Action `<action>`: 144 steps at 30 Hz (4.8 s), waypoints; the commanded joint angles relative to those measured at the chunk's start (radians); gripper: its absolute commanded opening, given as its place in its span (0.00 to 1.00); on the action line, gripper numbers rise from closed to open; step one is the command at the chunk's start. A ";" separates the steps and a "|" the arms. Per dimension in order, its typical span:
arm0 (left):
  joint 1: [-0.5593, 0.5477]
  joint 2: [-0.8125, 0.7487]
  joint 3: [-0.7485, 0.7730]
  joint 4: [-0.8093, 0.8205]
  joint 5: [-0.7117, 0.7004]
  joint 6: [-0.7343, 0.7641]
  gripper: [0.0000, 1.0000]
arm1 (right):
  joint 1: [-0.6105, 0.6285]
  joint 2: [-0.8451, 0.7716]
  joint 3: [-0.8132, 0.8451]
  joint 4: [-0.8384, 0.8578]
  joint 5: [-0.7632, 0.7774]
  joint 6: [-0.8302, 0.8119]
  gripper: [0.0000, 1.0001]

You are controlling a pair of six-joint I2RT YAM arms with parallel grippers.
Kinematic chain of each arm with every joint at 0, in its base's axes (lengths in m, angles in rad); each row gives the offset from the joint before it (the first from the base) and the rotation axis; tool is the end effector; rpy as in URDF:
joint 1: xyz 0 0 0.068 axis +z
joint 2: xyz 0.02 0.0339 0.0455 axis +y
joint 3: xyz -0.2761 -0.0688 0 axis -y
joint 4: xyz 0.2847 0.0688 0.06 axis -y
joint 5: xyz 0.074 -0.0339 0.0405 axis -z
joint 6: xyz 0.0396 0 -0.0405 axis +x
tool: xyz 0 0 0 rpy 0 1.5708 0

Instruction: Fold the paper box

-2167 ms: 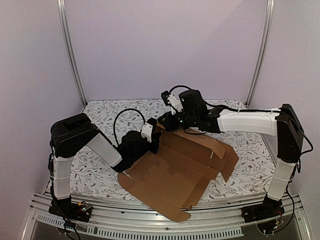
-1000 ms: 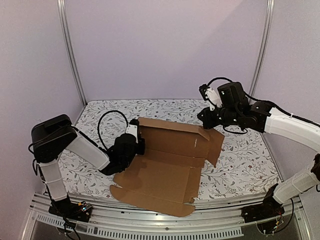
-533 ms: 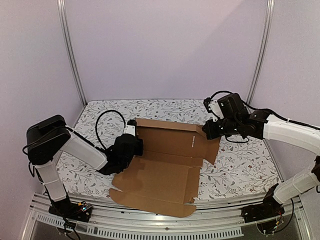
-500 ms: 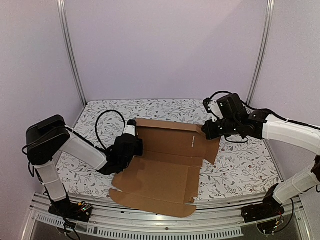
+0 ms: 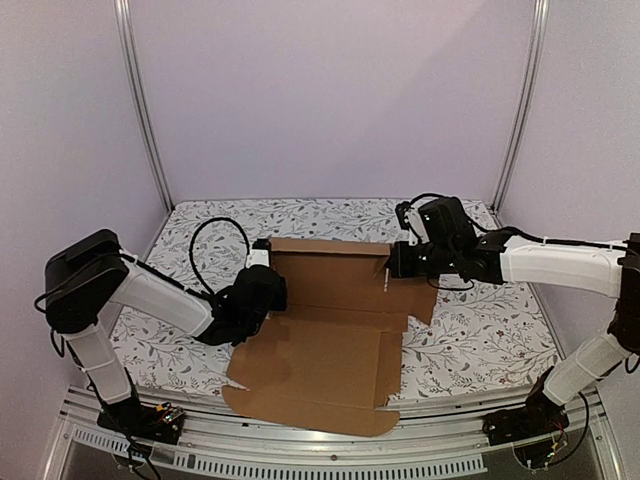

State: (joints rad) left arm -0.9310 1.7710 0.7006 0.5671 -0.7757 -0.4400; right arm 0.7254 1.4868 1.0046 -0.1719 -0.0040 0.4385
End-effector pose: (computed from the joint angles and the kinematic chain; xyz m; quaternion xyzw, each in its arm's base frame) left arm 0.2334 -0.2672 0.1138 0.0071 0.8198 -0.0461 0.5707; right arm 0.2745 0.2436 0.2406 -0.1291 0.8874 0.2447 0.3686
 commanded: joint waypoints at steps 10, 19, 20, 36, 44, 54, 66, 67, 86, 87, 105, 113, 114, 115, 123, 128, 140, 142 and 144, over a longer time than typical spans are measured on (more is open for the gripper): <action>-0.020 -0.047 0.074 -0.283 0.065 -0.204 0.00 | 0.030 0.011 -0.118 0.452 -0.001 0.245 0.00; -0.020 -0.062 0.076 -0.301 0.114 -0.252 0.00 | 0.037 0.023 -0.120 0.599 -0.001 0.259 0.00; -0.020 -0.063 0.076 -0.303 0.116 -0.254 0.00 | 0.037 0.023 -0.117 0.605 -0.001 0.255 0.00; 0.086 -0.138 0.036 -0.272 0.239 -0.322 0.00 | 0.037 -0.077 -0.141 0.450 -0.028 0.144 0.00; 0.164 -0.183 0.002 -0.225 0.357 -0.360 0.00 | 0.037 -0.193 -0.180 0.351 -0.073 0.029 0.00; 0.240 -0.259 -0.048 -0.170 0.498 -0.425 0.00 | 0.038 -0.391 -0.215 0.200 -0.186 -0.140 0.00; 0.305 -0.361 -0.068 -0.132 0.676 -0.484 0.00 | 0.037 -0.534 -0.257 0.142 -0.271 -0.226 0.00; 0.308 -0.366 -0.067 -0.131 0.691 -0.485 0.00 | 0.037 -0.533 -0.259 0.152 -0.268 -0.224 0.00; 0.310 -0.407 -0.067 -0.102 0.814 -0.503 0.00 | 0.040 -0.414 -0.219 0.512 -0.342 -0.069 0.00; 0.310 -0.409 -0.067 -0.101 0.814 -0.502 0.00 | 0.040 -0.406 -0.214 0.521 -0.345 -0.066 0.00; 0.310 -0.403 -0.067 -0.092 0.816 -0.482 0.00 | 0.075 -0.290 -0.180 0.604 -0.327 -0.011 0.00; 0.310 -0.395 -0.044 -0.096 0.822 -0.468 0.00 | 0.082 -0.250 -0.179 0.495 -0.268 -0.029 0.00; 0.310 -0.395 -0.040 -0.102 0.822 -0.463 0.00 | 0.083 -0.249 -0.179 0.475 -0.257 -0.040 0.00; 0.310 -0.394 -0.036 -0.106 0.822 -0.459 0.00 | 0.084 -0.248 -0.177 0.451 -0.246 -0.047 0.00; 0.309 -0.395 -0.018 -0.133 0.811 -0.434 0.00 | 0.086 -0.271 -0.191 0.373 -0.208 -0.085 0.00; 0.310 -0.398 -0.023 -0.147 0.787 -0.408 0.00 | 0.085 -0.322 -0.200 0.344 -0.180 -0.086 0.03; 0.311 -0.406 -0.054 -0.115 0.722 -0.337 0.00 | 0.085 -0.464 -0.267 0.246 -0.129 -0.064 0.12; 0.311 -0.406 -0.058 -0.104 0.721 -0.331 0.00 | 0.085 -0.484 -0.285 0.236 -0.126 -0.056 0.15; 0.311 -0.407 -0.056 -0.102 0.718 -0.315 0.00 | 0.085 -0.507 -0.306 0.227 -0.119 -0.047 0.19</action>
State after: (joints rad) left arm -0.6209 1.3823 0.6426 0.4191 -0.0422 -0.7887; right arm 0.8051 1.0195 0.7425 0.1131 -0.1543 0.3759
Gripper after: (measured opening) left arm 0.019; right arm 0.165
